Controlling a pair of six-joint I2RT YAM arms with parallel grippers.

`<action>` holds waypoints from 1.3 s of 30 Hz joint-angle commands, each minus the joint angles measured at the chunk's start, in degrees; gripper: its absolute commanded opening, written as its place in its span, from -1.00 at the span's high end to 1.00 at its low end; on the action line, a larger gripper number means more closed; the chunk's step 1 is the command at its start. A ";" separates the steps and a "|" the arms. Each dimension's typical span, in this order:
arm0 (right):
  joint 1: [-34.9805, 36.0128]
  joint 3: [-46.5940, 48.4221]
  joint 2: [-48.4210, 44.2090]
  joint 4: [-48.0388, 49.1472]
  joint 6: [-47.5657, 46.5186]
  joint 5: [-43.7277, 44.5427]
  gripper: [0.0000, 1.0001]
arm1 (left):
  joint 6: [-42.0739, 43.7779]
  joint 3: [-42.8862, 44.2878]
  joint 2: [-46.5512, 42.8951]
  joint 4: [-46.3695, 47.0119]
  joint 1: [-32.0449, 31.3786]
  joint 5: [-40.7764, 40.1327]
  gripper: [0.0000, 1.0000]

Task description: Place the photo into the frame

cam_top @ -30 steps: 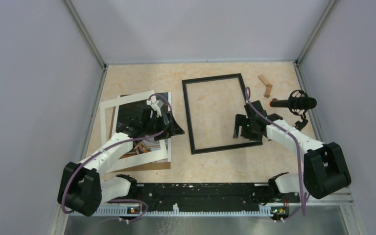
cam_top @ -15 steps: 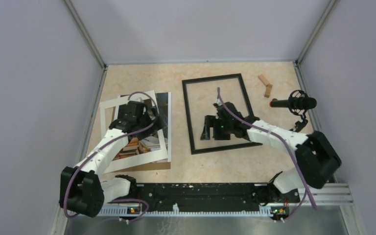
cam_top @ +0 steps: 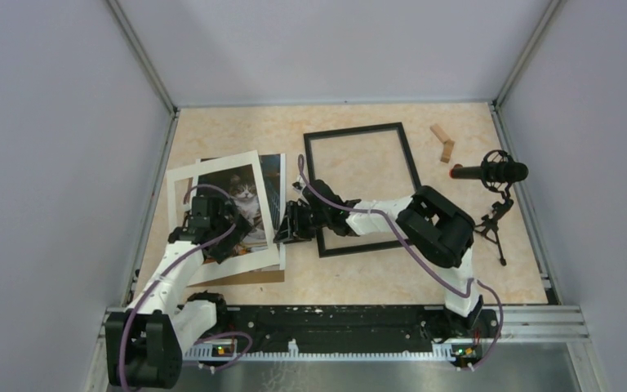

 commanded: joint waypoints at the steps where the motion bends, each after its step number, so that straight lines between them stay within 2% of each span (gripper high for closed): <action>1: 1.05 2.20 1.31 3.98 1.24 -1.98 0.21 | -1.87 -1.15 -1.09 -0.66 0.15 5.62 -0.97; 6: 1.99 2.15 3.35 3.53 1.11 -1.91 0.21 | -3.92 -2.21 -1.19 -4.14 0.15 7.36 -0.97; 17: 3.78 3.63 6.89 2.79 2.08 -1.19 0.19 | -5.33 -7.76 2.56 0.35 0.14 8.82 -0.97; 22: 3.92 2.77 6.23 8.13 5.23 -3.05 0.16 | -6.02 -9.36 2.54 1.35 0.15 9.79 -0.97; 28: 3.94 -2.40 2.20 20.90 13.94 -5.95 0.11 | -5.72 -9.99 2.77 3.56 0.15 12.11 -0.97; 34: 2.45 -8.43 -3.61 19.62 12.99 -2.67 0.06 | -4.02 -9.14 3.83 6.98 -0.41 16.30 -0.97; 39: 1.06 -14.56 -5.14 24.51 15.04 -2.46 -0.01 | -5.16 -9.24 5.65 8.46 -2.11 18.30 -0.97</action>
